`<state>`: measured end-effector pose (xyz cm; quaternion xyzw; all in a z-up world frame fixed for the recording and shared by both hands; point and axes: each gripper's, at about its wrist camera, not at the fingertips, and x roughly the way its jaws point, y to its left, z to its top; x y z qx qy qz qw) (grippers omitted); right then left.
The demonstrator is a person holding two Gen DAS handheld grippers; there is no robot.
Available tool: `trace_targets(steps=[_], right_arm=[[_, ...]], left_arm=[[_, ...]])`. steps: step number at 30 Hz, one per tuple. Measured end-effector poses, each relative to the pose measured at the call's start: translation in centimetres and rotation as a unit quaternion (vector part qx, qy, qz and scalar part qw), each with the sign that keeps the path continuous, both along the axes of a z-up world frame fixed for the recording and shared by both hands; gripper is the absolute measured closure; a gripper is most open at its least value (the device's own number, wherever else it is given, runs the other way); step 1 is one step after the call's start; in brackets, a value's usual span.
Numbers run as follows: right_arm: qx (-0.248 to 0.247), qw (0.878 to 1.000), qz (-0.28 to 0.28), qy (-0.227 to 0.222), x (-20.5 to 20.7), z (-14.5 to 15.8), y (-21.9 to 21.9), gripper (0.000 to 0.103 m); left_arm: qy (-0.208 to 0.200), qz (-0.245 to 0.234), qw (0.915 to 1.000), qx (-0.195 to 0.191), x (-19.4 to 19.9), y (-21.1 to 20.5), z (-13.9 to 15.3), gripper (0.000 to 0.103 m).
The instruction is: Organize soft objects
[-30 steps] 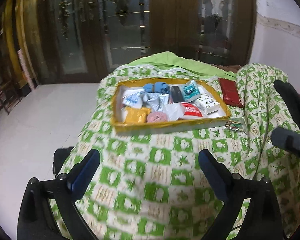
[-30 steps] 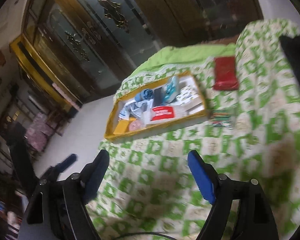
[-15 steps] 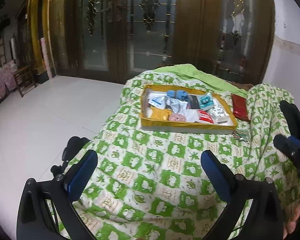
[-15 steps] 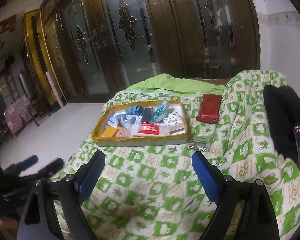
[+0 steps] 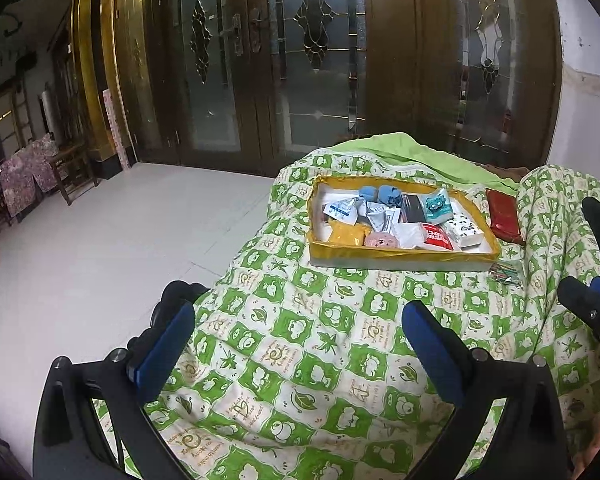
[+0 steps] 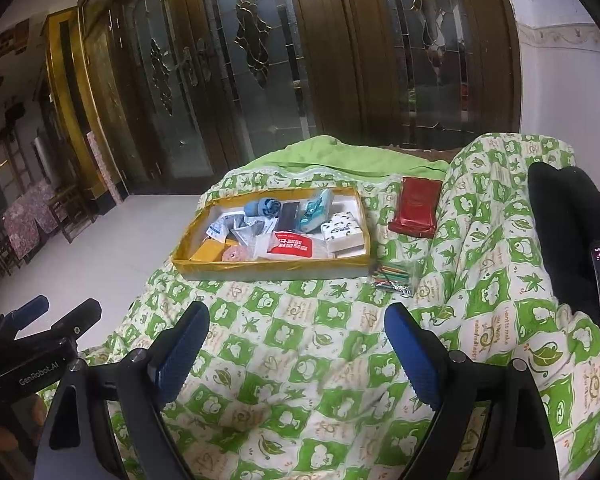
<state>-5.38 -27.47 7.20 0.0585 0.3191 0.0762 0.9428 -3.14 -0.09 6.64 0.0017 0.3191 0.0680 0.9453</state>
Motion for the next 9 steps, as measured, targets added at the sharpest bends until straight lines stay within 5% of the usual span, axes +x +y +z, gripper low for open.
trace_targets(steps=[9], right_arm=[[0.001,1.0,0.002,-0.003,-0.22,0.27,0.19,0.01]], left_arm=[[0.001,-0.012,0.9999,-0.003,-0.11,-0.25,-0.01,0.0]])
